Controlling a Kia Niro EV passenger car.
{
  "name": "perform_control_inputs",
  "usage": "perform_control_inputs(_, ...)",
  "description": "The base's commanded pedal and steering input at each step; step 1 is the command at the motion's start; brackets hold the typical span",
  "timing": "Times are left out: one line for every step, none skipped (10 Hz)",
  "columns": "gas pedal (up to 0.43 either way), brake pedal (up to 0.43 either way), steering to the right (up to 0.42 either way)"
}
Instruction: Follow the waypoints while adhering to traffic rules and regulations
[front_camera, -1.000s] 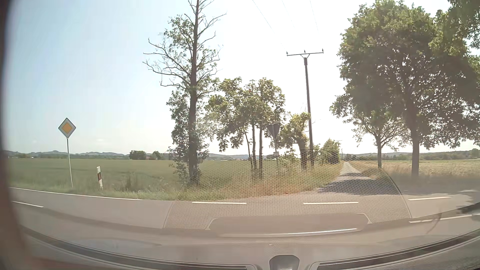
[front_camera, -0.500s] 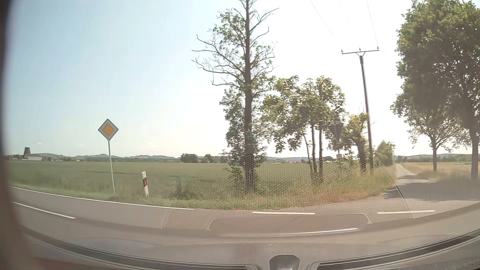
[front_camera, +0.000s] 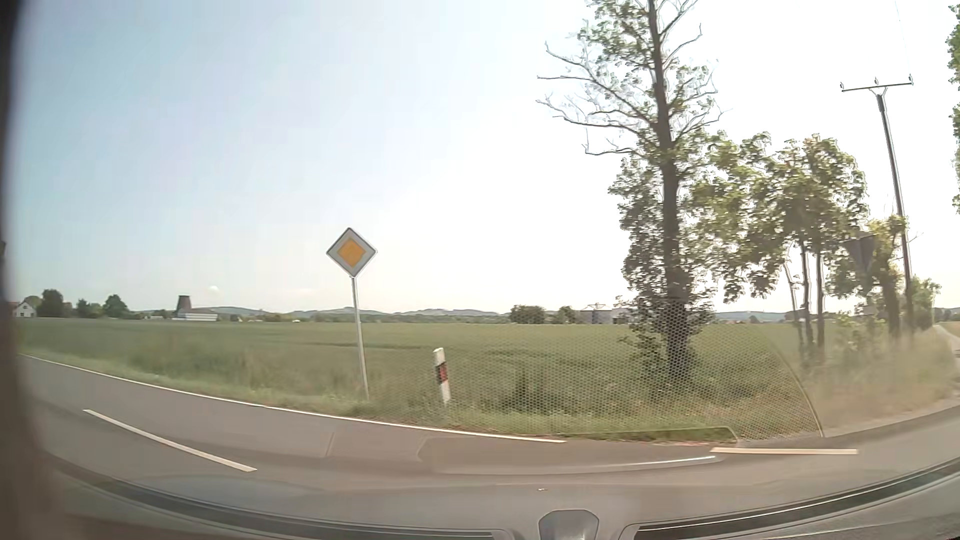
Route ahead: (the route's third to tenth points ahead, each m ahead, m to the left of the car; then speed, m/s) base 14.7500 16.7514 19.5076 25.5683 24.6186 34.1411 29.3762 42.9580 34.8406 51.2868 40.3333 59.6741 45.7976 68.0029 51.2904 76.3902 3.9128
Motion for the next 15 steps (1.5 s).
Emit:
perform_control_inputs(0.500,0.006,-0.654)
perform_control_inputs(0.500,0.006,-0.643)
perform_control_inputs(0.500,0.006,-0.631)
perform_control_inputs(0.500,0.006,-0.606)
perform_control_inputs(0.500,0.006,-0.565)
perform_control_inputs(0.500,0.006,-0.522)
perform_control_inputs(0.500,0.006,-0.450)
perform_control_inputs(0.500,0.006,-0.383)
perform_control_inputs(0.500,0.006,-0.319)
perform_control_inputs(0.500,0.006,-0.295)
perform_control_inputs(0.500,0.006,-0.282)
perform_control_inputs(0.500,0.006,-0.277)
perform_control_inputs(0.500,0.006,-0.276)
perform_control_inputs(0.500,0.006,-0.272)
perform_control_inputs(0.500,0.006,-0.262)
